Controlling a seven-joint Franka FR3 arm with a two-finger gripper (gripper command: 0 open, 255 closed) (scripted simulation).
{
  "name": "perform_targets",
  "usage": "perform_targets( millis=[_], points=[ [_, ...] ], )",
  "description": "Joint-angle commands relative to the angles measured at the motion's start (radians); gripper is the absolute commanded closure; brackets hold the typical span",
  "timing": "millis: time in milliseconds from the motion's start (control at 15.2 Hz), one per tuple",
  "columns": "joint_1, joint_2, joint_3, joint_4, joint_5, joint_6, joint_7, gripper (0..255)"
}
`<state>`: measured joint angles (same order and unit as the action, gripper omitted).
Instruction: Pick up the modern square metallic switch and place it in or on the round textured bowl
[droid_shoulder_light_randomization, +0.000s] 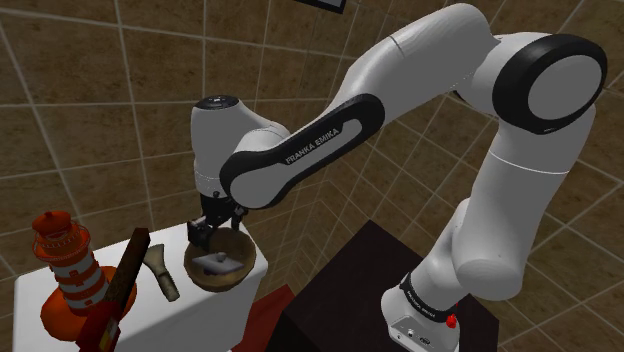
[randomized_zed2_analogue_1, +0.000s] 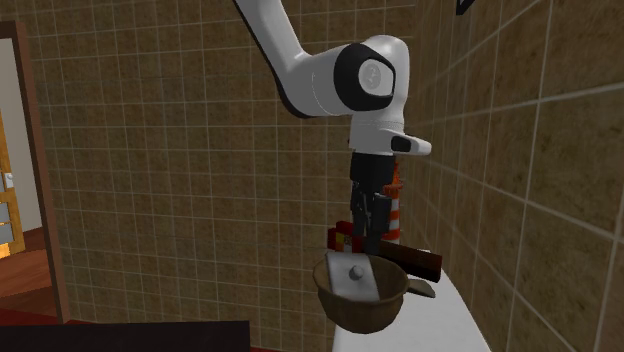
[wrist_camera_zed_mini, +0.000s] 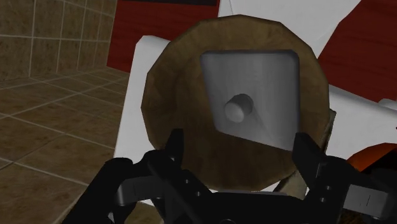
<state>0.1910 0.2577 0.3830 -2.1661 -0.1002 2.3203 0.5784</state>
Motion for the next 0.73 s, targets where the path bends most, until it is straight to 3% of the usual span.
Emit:
perform_targets(
  millis=[0, 132, 396, 660],
  points=[
    [0.000, 0.000, 0.000, 0.000, 0.000, 0.000, 0.000, 0],
    [0.000, 0.000, 0.000, 0.000, 0.000, 0.000, 0.000, 0],
    [-0.012, -0.076, 0.013, 0.047, 0.042, -0.117, -0.029, 0],
    [-0.012, -0.076, 0.013, 0.047, 0.042, -0.117, -0.029, 0]
  ],
)
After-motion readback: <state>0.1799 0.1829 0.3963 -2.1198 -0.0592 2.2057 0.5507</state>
